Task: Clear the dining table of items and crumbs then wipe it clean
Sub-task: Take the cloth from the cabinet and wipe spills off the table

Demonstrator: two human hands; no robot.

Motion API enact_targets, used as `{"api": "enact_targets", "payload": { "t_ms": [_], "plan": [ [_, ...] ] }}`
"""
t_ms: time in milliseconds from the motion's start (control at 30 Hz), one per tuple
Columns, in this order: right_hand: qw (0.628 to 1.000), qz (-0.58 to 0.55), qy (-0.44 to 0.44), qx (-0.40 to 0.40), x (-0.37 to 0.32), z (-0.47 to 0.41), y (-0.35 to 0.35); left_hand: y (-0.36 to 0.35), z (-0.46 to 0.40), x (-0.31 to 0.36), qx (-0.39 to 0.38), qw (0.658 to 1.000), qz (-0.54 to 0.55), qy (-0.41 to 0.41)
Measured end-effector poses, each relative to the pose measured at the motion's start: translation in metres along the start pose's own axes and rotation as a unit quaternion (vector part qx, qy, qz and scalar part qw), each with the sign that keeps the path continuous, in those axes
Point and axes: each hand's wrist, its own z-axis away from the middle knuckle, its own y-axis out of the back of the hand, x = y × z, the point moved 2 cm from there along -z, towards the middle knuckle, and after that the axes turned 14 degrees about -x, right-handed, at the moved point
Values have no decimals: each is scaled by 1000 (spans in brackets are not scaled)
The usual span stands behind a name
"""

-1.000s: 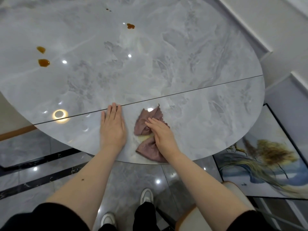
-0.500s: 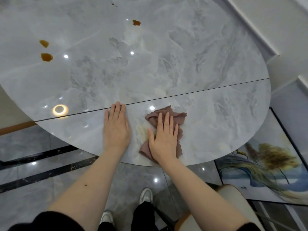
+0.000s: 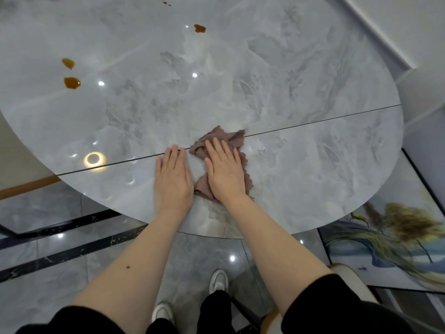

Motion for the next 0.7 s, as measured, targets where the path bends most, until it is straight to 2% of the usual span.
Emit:
{"api": "enact_targets", "payload": {
  "t_ms": [133,300,400,467,533,633,700],
  "plan": [
    [994,-57,95,17,-1,38,-8,1,0,-1,3,1000,20,-7],
    [977,-138,157,46,16,80,-13,3,2,-2,16,999,41,-17],
    [972,-137,181,55,27,103,-8,4,3,-1,10,999,41,-20],
    [974,-119,188,34,31,112,1,4,3,-1,3,999,40,-15],
    [984,-117,134,8,27,109,24,4,1,-1,2,999,39,-12],
    [989,-144,-18,4,23,84,59,4,1,-1,-3,999,39,-8],
    [991,-121,-58,-9,20,65,69,4,1,0,-6,999,33,-7]
  ]
}}
